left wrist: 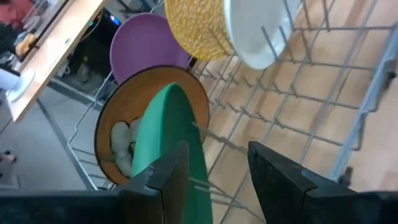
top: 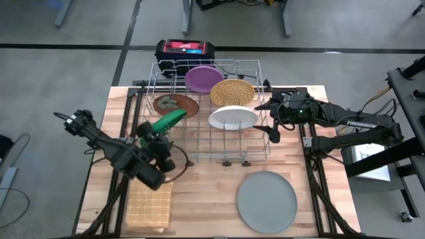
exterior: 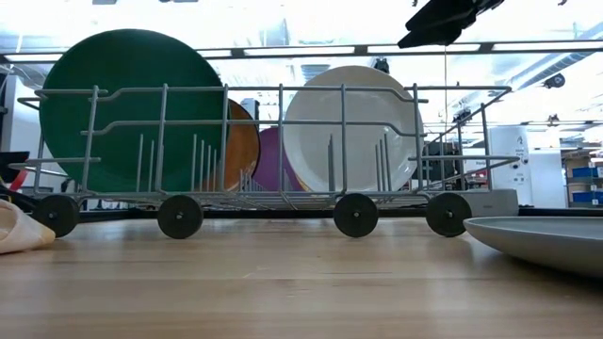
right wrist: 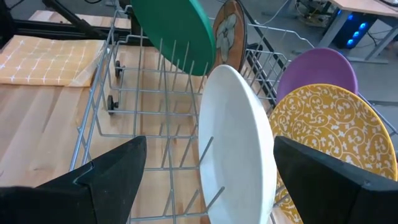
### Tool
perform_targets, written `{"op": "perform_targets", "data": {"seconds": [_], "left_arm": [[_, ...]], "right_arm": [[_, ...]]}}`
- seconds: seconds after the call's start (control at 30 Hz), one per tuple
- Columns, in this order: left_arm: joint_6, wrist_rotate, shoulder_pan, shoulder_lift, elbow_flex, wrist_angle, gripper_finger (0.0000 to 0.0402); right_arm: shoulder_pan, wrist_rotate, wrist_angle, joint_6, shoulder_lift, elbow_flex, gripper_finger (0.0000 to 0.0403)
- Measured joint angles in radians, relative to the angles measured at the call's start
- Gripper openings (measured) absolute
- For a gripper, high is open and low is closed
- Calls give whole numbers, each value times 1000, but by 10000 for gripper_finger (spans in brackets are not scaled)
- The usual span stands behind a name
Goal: Sort dishes
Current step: Put the grey plate into the dish rack
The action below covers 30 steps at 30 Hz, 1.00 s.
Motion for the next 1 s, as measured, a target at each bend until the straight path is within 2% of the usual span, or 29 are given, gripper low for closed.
{"op": "perform_targets", "data": {"seconds": [0.4,1.0], "left_arm": [[56,-30,29,-33,-31,1,155],[221,-5,160,-64,-31,1,155]], "right_arm": [[0,0,0,0,0,0,341],[0,0,1,0,0,-8,341]]}}
